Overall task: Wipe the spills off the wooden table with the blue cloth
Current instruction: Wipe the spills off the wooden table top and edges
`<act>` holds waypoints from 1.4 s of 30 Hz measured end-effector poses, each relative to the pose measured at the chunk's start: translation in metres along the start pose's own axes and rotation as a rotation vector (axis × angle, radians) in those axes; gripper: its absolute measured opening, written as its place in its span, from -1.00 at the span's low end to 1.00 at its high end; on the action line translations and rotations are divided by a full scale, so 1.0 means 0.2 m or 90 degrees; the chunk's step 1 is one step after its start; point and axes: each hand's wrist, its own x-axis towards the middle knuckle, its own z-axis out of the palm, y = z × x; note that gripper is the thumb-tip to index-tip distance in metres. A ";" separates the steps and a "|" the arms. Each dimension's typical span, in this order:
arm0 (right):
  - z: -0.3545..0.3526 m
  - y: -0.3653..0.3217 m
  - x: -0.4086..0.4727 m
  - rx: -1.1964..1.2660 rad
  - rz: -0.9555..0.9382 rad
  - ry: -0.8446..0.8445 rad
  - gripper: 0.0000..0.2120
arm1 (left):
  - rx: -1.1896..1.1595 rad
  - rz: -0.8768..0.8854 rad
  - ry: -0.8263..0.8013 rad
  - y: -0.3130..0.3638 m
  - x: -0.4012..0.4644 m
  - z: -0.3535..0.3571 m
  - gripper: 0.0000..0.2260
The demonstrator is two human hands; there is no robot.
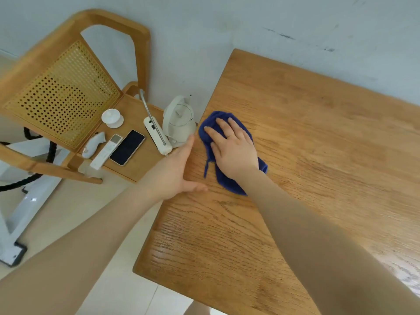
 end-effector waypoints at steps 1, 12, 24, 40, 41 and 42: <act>0.01 -0.04 0.04 0.002 0.001 0.003 -0.60 | -0.034 -0.003 0.027 -0.02 -0.02 -0.04 0.07; 0.12 -0.09 -0.22 -0.021 -0.340 -0.008 -0.58 | 0.054 0.020 0.055 -0.09 -0.08 -0.14 -0.06; 0.06 0.14 -0.45 -0.033 -0.149 0.033 -0.57 | 0.270 0.079 -0.026 0.12 0.00 0.13 0.16; -0.04 0.42 -0.47 -0.048 -0.019 0.033 -0.55 | 0.287 0.005 -0.089 0.31 0.09 0.22 0.18; -0.03 0.42 -0.51 -0.053 -0.073 0.020 -0.55 | 0.287 -0.002 -0.090 0.32 0.09 0.22 0.19; -0.03 0.44 -0.52 -0.052 -0.120 0.003 -0.56 | 0.289 -0.006 -0.091 0.32 0.09 0.21 0.19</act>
